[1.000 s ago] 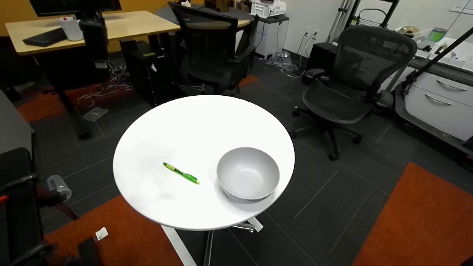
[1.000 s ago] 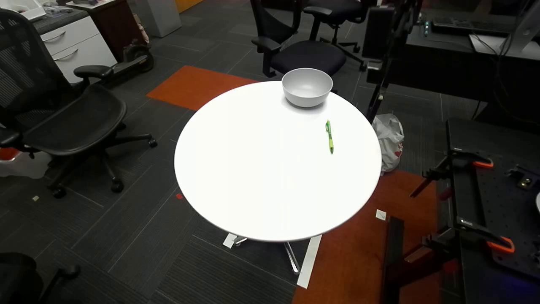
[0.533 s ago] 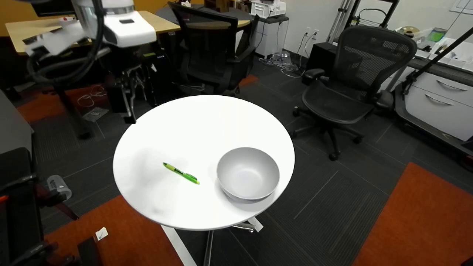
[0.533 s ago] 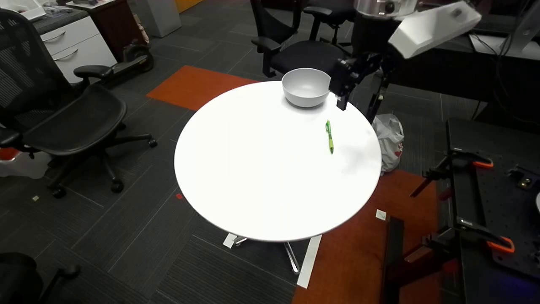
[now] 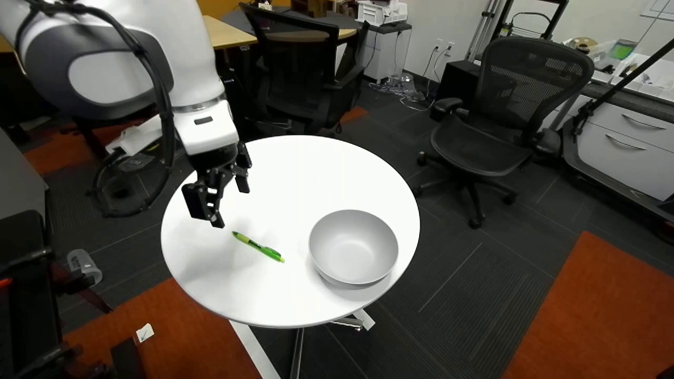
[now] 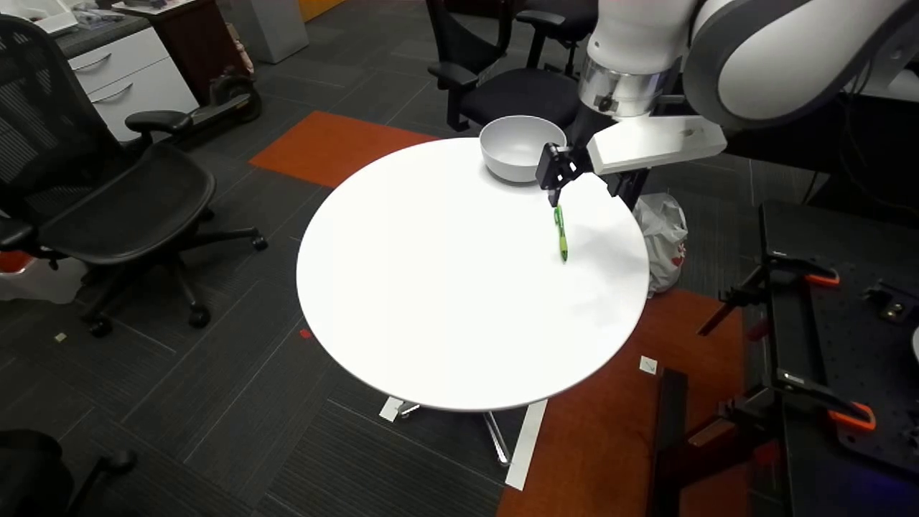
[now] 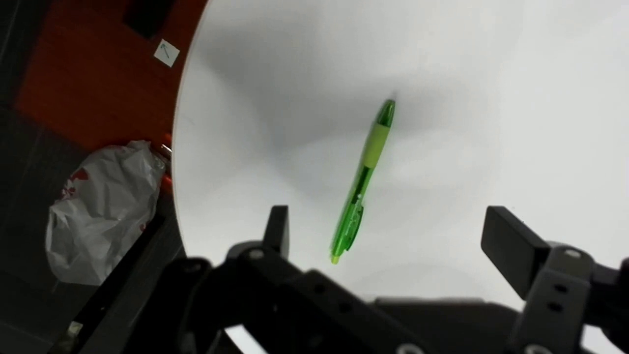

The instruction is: Move the pen to the left

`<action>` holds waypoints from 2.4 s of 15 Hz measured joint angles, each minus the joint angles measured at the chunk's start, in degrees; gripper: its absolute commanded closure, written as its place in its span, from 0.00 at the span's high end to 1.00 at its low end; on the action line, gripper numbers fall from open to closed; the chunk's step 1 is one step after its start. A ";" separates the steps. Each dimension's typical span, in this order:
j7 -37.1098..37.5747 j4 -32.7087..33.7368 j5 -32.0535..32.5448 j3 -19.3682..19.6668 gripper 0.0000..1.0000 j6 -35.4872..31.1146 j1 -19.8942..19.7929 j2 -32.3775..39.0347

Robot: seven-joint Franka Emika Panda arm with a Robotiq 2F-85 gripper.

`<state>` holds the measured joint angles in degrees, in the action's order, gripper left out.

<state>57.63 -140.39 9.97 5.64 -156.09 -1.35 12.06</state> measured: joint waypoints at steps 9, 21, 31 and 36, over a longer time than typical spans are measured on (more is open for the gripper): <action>6.85 6.01 -1.04 6.38 1.00 -2.89 4.73 11.30; 6.84 10.51 -6.99 6.43 0.35 -3.62 5.49 18.47; 6.74 11.31 -8.01 6.43 0.03 -4.32 6.22 18.70; 6.63 12.80 -7.61 6.55 0.03 -7.65 11.06 17.54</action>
<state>64.26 -127.60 2.36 12.19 -163.74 9.72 29.60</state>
